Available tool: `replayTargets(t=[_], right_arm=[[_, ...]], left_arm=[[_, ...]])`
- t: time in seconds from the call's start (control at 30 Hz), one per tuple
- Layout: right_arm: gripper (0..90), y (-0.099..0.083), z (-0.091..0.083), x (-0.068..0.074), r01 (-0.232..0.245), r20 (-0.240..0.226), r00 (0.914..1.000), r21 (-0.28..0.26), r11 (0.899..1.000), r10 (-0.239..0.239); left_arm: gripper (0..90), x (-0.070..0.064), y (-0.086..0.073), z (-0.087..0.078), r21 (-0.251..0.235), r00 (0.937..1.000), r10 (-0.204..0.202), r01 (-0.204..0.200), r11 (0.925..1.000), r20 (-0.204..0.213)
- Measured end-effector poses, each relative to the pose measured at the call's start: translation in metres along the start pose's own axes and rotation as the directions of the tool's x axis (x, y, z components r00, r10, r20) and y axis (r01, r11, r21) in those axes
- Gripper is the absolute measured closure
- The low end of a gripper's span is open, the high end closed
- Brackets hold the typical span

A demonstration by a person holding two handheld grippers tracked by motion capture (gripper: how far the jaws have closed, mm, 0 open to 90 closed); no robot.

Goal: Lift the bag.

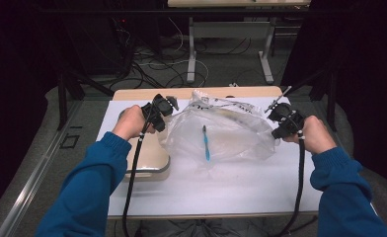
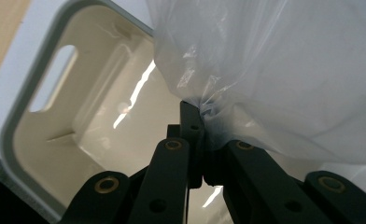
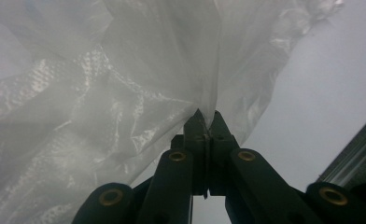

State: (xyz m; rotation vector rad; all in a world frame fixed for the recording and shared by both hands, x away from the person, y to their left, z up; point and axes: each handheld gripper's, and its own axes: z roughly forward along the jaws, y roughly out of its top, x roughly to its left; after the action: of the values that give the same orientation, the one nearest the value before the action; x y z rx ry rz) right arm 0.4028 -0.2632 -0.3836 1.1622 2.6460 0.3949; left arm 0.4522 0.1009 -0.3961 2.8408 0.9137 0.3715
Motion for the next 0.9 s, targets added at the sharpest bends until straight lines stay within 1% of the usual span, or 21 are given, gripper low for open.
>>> replayTargets(t=[0.07, 0.1, 0.17, 0.2, 0.23, 0.3, 0.33, 0.37, 0.4, 0.47, 0.5, 0.53, 0.57, 0.6, 0.63, 0.67, 0.77, 0.8, 0.83, 0.87, 0.9], right_arm=[[90.0, 0.002, -0.006, -0.001, -0.018, 0.012, 0.9998, -0.013, 1.0, 0.018], [90.0, 0.003, -0.01, -0.003, -0.007, 0.023, 0.9997, -0.01, 1.0, 0.007], [90.0, 0.005, -0.017, -0.004, -0.014, 0.037, 0.9992, -0.026, 1.0, 0.015], [90.0, 0.006, -0.021, -0.004, -0.029, 0.041, 0.9987, -0.018, 0.999, 0.03], [90.0, 0.007, -0.025, -0.004, -0.026, 0.035, 0.999, -0.03, 0.999, 0.027], [90.0, 0.009, -0.031, -0.005, -0.022, 0.063, 0.9977, -0.057, 0.998, 0.026], [90.0, 0.009, -0.031, -0.005, -0.022, 0.063, 0.9977, -0.057, 0.998, 0.026], [90.0, 0.011, -0.042, -0.007, -0.024, 0.087, 0.9957, -0.069, 0.997, 0.03], [90.0, 0.012, -0.046, -0.008, -0.031, 0.08, 0.9961, -0.076, 0.997, 0.037], [90.0, 0.012, -0.057, -0.011, -0.037, 0.087, 0.9951, -0.099, 0.994, 0.046], [90.0, 0.012, -0.057, -0.011, -0.037, 0.087, 0.9951, -0.099, 0.994, 0.046], [90.0, 0.011, -0.07, -0.012, -0.046, 0.1, 0.9933, -0.124, 0.991, 0.059], [90.0, 0.01, -0.075, -0.013, -0.048, 0.1, 0.9931, -0.135, 0.99, 0.062], [90.0, 0.009, -0.079, -0.015, -0.054, 0.096, 0.9928, -0.162, 0.985, 0.071], [90.0, 0.009, -0.079, -0.015, -0.054, 0.096, 0.9928, -0.162, 0.985, 0.071], [90.0, 0.008, -0.084, -0.017, -0.063, 0.119, 0.9892, -0.177, 0.982, 0.085], [90.0, 0.008, -0.078, -0.019, -0.069, 0.125, 0.988, -0.16, 0.985, 0.09], [90.0, 0.009, -0.066, -0.023, -0.082, 0.115, 0.9885, -0.142, 0.987, 0.099], [90.0, 0.009, -0.066, -0.023, -0.082, 0.115, 0.9885, -0.142, 0.987, 0.099], [90.0, 0.009, -0.061, -0.024, -0.09, 0.106, 0.9888, -0.137, 0.987, 0.105], [90.0, 0.008, -0.049, -0.028, -0.101, 0.097, 0.9887, -0.129, 0.987, 0.114]], left_arm=[[89.9, 0.004, -0.001, -0.011, -0.01, 0.9999, -0.008, 0.008, 0.9999, -0.006], [89.9, 0.006, -0.001, -0.015, -0.014, 0.9999, -0.007, 0.007, 0.9999, -0.013], [89.9, 0.007, -0.001, -0.019, -0.015, 0.9998, -0.013, 0.013, 0.9998, -0.017], [89.9, 0.008, -0.001, -0.022, -0.015, 0.9997, -0.013, 0.013, 0.9998, -0.02], [89.9, 0.009, -0.001, -0.026, -0.018, 0.9996, -0.016, 0.016, 0.9997, -0.025], [89.9, 0.012, 0.0, -0.034, -0.025, 0.9992, -0.015, 0.014, 0.9996, -0.036], [89.9, 0.013, 0.0, -0.038, -0.022, 0.9991, -0.022, 0.022, 0.9995, -0.036], [89.9, 0.015, 0.001, -0.044, -0.028, 0.9987, -0.027, 0.026, 0.9993, -0.042], [89.9, 0.016, 0.002, -0.047, -0.036, 0.9986, -0.02, 0.019, 0.9992, -0.048], [89.9, 0.018, 0.003, -0.057, -0.046, 0.9982, -0.026, 0.023, 0.9987, -0.055], [89.9, 0.018, 0.004, -0.062, -0.058, 0.9977, -0.027, 0.023, 0.998, -0.063], [89.9, 0.02, 0.005, -0.07, -0.075, 0.9978, -0.016, 0.012, 0.9971, -0.064], [89.9, 0.019, 0.006, -0.074, -0.086, 0.9979, -0.027, 0.022, 0.9961, -0.059], [89.9, 0.02, 0.006, -0.079, -0.098, 0.9976, -0.023, 0.017, 0.995, -0.065], [89.9, 0.021, 0.007, -0.084, -0.11, 0.9975, -0.026, 0.019, 0.9937, -0.065], [89.9, 0.021, 0.01, -0.087, -0.135, 0.9976, -0.043, 0.035, 0.9902, -0.054], [89.9, 0.022, 0.014, -0.082, -0.12, 0.9978, -0.036, 0.029, 0.9923, -0.056], [89.9, 0.021, 0.016, -0.076, -0.123, 0.9976, -0.046, 0.039, 0.9916, -0.052], [89.9, 0.021, 0.018, -0.073, -0.12, 0.998, -0.041, 0.036, 0.9921, -0.048], [89.9, 0.019, 0.02, -0.068, -0.117, 0.9982, -0.04, 0.035, 0.9926, -0.045], [89.9, 0.019, 0.021, -0.065, -0.121, 0.9984, -0.026, 0.019, 0.9924, -0.051]])
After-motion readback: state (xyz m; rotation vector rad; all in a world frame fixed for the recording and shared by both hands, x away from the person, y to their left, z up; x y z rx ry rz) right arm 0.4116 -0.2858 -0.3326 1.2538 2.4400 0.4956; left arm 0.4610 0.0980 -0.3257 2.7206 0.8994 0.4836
